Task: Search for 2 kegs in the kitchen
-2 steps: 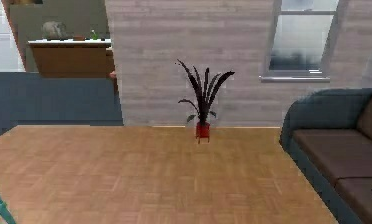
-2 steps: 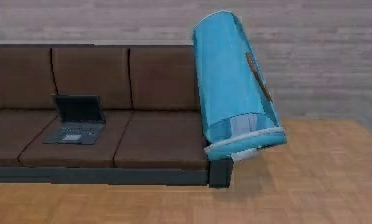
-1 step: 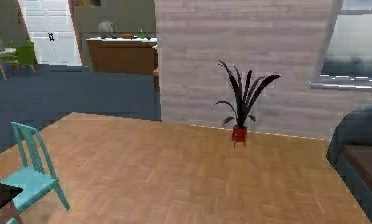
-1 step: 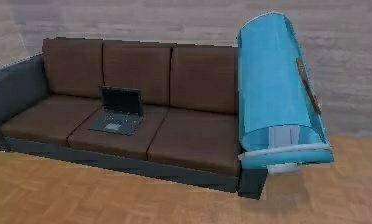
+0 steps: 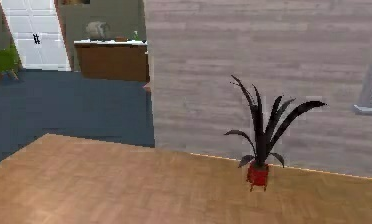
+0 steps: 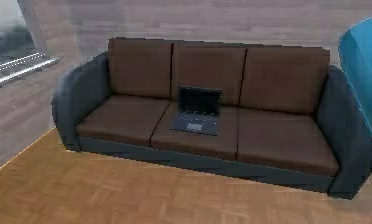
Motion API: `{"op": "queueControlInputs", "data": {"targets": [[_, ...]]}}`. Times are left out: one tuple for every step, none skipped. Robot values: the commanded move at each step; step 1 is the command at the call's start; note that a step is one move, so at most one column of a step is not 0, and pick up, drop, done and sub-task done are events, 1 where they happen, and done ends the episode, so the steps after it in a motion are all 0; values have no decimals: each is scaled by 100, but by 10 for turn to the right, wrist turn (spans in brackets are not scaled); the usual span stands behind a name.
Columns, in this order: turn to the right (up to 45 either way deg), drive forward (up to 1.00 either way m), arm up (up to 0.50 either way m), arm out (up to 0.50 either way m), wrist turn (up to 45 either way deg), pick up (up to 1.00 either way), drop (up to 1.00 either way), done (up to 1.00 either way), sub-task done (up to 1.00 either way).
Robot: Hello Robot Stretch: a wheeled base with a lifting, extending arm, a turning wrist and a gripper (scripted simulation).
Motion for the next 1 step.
{"op": "queueControlInputs", "data": {"targets": [[-300, 0, 0, 0, 0, 0, 0, 0, 0]]}}
